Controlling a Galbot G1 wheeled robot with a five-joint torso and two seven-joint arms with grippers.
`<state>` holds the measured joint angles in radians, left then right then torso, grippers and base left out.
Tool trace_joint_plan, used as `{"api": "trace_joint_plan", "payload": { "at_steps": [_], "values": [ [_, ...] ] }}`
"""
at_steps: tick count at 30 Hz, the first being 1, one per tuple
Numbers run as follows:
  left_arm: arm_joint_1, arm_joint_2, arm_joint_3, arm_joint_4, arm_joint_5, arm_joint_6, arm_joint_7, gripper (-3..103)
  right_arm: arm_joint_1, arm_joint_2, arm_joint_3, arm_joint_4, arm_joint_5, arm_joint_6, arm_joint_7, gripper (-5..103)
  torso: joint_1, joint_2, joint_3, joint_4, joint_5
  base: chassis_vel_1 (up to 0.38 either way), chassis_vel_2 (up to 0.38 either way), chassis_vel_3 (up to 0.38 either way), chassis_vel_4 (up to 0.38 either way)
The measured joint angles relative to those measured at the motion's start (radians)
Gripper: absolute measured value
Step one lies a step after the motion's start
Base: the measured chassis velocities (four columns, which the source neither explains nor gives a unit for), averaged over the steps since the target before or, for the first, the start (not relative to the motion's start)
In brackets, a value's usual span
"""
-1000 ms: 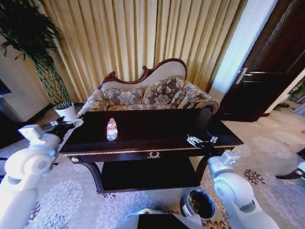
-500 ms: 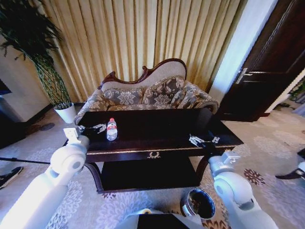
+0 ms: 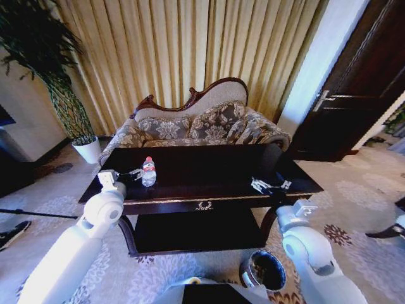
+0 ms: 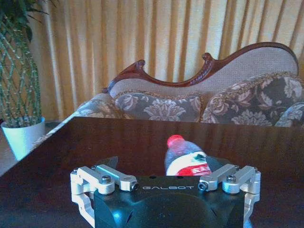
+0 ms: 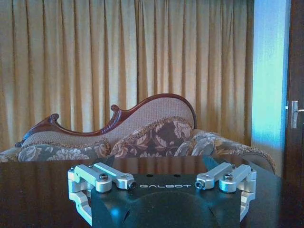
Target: Move to the front of the table and place the trash on the table into the trash bin.
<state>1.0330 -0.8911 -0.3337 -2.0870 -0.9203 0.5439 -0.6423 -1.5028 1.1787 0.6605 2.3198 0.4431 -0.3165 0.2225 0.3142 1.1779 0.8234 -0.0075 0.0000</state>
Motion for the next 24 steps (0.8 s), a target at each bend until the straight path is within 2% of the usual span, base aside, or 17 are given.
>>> {"api": "trace_joint_plan", "payload": {
  "at_steps": [7,15,24],
  "values": [
    [-0.045,-0.013,0.074,0.014,0.012,-0.005,-0.009,100,0.001,0.002,-0.001,-0.007,-0.001,0.0,0.0,100,0.0,0.0,0.0,0.0,0.0001,0.0,0.0,0.0,0.0],
    [-0.092,-0.017,0.185,0.012,-0.003,-0.017,-0.134,100,0.001,-0.004,-0.006,-0.015,-0.003,0.001,0.0,100,0.0,0.0,0.0,0.0,0.0001,0.0,0.0,0.0,0.0],
    [-0.084,-0.037,0.214,0.016,-0.021,-0.013,-0.181,100,0.003,-0.007,-0.004,-0.022,-0.002,0.001,0.0,100,0.0,0.0,0.0,0.0,0.0,0.0,0.0,0.0,0.0]
  ]
}}
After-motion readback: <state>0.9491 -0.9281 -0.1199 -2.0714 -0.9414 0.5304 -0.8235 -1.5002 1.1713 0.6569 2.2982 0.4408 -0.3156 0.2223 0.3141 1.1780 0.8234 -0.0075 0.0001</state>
